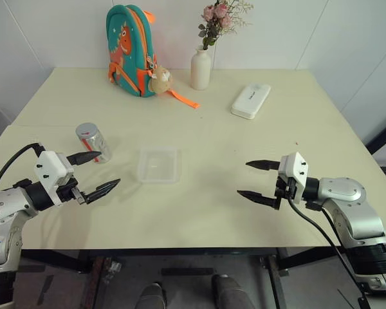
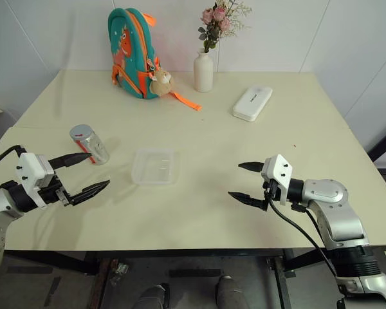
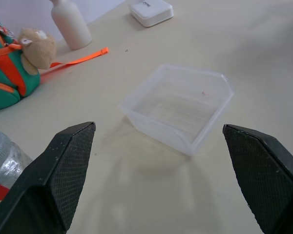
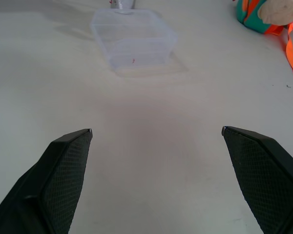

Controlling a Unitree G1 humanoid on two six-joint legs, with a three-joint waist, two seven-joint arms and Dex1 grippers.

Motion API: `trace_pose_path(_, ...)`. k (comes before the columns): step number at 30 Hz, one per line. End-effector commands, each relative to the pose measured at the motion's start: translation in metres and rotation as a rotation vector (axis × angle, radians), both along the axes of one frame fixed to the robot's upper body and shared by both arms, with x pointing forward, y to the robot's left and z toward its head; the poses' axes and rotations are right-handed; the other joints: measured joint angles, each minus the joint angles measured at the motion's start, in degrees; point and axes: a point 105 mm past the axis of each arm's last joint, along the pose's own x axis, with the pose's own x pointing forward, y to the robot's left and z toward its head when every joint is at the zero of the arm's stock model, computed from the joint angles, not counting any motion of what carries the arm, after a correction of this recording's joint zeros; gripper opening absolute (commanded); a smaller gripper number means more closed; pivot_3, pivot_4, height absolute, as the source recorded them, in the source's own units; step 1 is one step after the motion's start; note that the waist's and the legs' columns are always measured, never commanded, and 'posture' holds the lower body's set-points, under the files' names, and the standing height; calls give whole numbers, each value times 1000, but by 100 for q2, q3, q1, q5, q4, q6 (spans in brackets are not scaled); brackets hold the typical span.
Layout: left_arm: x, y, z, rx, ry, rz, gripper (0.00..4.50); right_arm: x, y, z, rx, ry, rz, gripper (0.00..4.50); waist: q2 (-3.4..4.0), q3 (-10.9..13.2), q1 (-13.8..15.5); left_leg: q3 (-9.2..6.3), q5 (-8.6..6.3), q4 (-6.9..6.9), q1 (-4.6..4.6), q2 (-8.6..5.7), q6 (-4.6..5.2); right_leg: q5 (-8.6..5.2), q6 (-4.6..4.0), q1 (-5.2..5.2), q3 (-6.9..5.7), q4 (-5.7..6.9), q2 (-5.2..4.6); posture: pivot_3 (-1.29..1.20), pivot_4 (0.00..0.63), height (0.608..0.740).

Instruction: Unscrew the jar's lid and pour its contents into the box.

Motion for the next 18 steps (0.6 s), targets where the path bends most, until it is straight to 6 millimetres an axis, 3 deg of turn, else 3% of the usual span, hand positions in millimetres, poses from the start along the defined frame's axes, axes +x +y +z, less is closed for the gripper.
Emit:
trace_pose_path(1, -3, -1, 7, 8, -33, 5, 4459, 0, 13, 17, 44, -40, 47, 4500, 0, 0, -6, 0, 0, 0, 0, 0, 0, 0, 0, 0, 0, 1, 0, 0, 150, 740)
trace_pose_path(4, -3, 6, 3, 7, -36, 68, 4459, 9, 20, 19, 65, -39, 63, 4500, 0, 0, -33, 0, 0, 0, 0, 0, 0, 1, 1, 0, 1, 1, 0, 0, 150, 740)
trace_pose_path(13, -21, 49, -9, -209, -138, 533, 4459, 22, 74, 66, 202, -102, 240, 4500, 1, 1, -113, -17, 0, -3, 0, 3, 0, 40, 75, -3, -16, 17, 1, 0, 150, 740)
trace_pose_path(18, 2, 58, -14, -206, -175, 663, 4459, 22, 104, 85, 304, -103, 303, 4500, 0, 0, -96, -19, 4, 1, 1, 2, -2, 40, 72, -2, -16, 19, 3, 0, 150, 740)
